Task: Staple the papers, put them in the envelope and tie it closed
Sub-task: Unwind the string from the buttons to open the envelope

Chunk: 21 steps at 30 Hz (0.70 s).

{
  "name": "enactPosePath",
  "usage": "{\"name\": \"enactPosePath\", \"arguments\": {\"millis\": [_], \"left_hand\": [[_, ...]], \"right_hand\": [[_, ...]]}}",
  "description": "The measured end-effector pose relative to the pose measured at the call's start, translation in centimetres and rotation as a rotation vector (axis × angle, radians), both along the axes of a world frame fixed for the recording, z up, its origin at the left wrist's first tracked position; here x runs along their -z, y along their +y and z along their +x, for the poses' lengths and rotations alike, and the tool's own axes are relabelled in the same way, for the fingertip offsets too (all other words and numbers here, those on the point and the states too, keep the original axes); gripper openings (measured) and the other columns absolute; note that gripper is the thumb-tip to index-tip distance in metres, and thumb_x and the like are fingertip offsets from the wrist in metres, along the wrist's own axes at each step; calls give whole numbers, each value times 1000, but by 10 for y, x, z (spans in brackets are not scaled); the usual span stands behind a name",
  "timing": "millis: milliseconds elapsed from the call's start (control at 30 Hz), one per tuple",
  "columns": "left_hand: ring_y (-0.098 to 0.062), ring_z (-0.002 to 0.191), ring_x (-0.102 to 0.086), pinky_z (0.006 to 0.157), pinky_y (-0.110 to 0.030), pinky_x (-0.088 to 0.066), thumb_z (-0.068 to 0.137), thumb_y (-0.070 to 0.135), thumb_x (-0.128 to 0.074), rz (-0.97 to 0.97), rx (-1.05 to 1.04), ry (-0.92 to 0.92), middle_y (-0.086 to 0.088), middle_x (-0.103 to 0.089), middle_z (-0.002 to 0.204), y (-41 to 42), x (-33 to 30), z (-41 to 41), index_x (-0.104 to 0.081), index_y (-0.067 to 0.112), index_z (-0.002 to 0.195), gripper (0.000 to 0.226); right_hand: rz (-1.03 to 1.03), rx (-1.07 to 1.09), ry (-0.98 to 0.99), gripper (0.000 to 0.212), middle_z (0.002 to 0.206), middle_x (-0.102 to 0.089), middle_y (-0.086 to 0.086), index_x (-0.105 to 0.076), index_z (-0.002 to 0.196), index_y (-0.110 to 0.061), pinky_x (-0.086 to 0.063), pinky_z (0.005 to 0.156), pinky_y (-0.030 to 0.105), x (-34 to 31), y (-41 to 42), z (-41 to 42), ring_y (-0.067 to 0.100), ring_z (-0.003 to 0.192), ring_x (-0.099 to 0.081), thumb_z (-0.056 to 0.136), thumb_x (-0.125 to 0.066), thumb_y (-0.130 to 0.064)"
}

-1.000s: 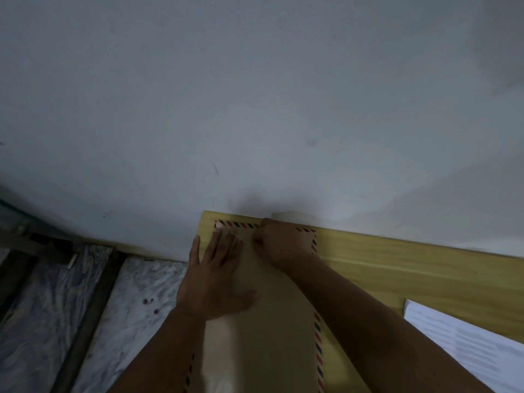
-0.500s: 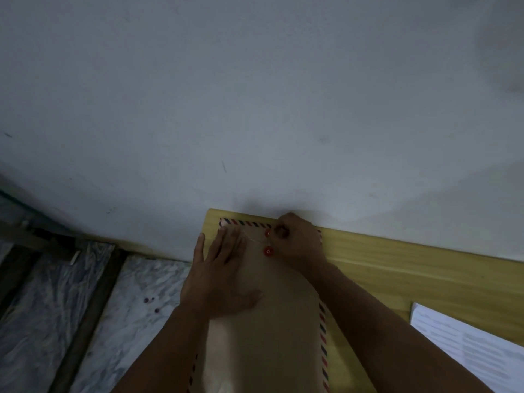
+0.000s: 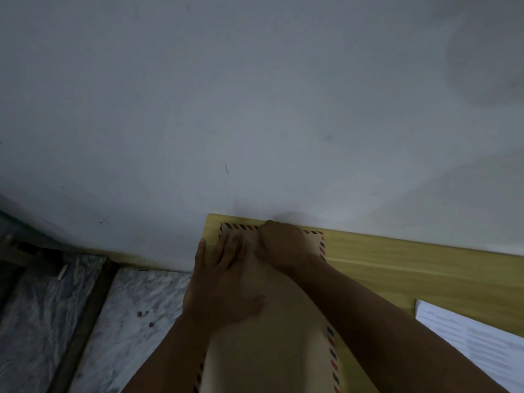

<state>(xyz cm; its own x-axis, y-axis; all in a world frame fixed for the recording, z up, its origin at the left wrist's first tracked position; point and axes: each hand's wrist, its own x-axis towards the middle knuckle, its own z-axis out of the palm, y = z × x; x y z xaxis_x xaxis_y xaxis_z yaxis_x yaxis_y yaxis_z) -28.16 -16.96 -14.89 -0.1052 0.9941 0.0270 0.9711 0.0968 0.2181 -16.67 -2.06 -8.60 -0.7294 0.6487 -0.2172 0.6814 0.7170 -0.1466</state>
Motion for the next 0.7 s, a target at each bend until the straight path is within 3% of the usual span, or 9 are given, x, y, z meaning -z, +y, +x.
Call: {"name": "enactPosePath", "arguments": {"millis": [133,267,467,600,700], "left_hand": [[-29,160,-6,123,-67,-12,75,96,-37,-24,14,3,-5,-16,172,0,-2,-2,-33,14,160,118],[-30,160,-6,123,-67,-11,75,97,-36,-30,20,-6,-6,-16,172,-1,-3,-1,-34,15,159,118],[-30,160,-10,122,-68,-14,75,96,-38,8,17,-14,-7,-22,171,0,-1,0,-37,13,158,117],[-30,160,-6,123,-68,-13,75,97,-36,0,30,-24,-6,-15,172,1,2,-2,-28,14,161,120],[-27,161,3,124,-66,-10,75,97,-36,-20,22,-33,-2,-5,174,1,3,-2,-19,17,163,121]], "right_hand": [[-194,429,406,15,81,-61,-1,-59,75,-17,-45,64,32,13,8,11,17,75,-57,84,-68,-26],[-248,499,582,11,76,-65,-4,-67,74,-15,-46,63,26,18,7,14,10,72,-60,82,-72,-20],[-82,58,99,27,88,-54,0,-66,74,-19,-50,64,34,6,2,6,24,76,-60,92,-57,-38],[112,-61,-154,20,103,-67,10,-70,98,-10,-43,66,34,-7,-9,-17,33,95,-67,97,-51,-13],[181,-104,-238,23,111,-68,9,-69,108,-10,-39,68,35,-6,-11,-28,33,103,-67,99,-48,-7]]}}
